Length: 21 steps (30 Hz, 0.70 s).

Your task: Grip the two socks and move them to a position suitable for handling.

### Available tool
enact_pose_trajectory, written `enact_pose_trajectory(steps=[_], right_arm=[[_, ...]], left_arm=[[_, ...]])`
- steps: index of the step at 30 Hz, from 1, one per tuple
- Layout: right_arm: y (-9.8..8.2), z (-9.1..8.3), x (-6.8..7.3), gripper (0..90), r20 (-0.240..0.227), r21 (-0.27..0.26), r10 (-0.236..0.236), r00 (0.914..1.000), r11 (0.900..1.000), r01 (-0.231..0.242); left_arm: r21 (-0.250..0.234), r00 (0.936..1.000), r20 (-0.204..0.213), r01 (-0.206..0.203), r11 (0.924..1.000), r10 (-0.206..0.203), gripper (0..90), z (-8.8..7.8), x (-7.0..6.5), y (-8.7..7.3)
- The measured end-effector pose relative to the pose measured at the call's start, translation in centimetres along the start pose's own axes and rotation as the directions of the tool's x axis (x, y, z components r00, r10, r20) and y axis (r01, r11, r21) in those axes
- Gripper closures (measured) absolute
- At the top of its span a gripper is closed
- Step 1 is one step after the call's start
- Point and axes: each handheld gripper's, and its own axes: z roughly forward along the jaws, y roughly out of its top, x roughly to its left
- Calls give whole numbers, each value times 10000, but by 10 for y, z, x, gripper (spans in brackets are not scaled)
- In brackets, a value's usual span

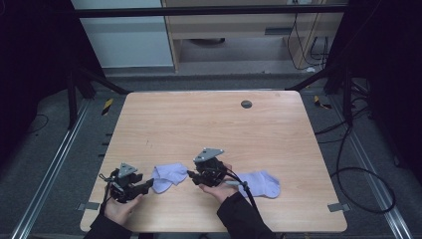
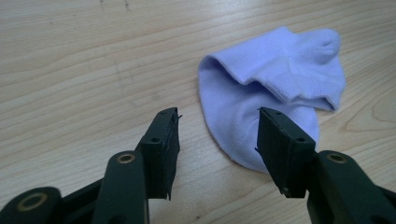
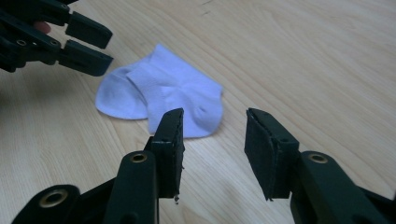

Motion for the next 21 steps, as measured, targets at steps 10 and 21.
enact_pose_trajectory(steps=[10, 21], right_arm=[[1, 45, 23, 600, -577, 753, -487, 9971, 9957, 530], [-5, 70, 35, 650, -801, 1255, -896, 9928, 9871, 992]], left_arm=[[536, 9991, 171, -390, 9978, 381, 563, 11, -6, 0], [795, 9988, 333, -379, 9961, 354, 741, 15, -8, 1]])
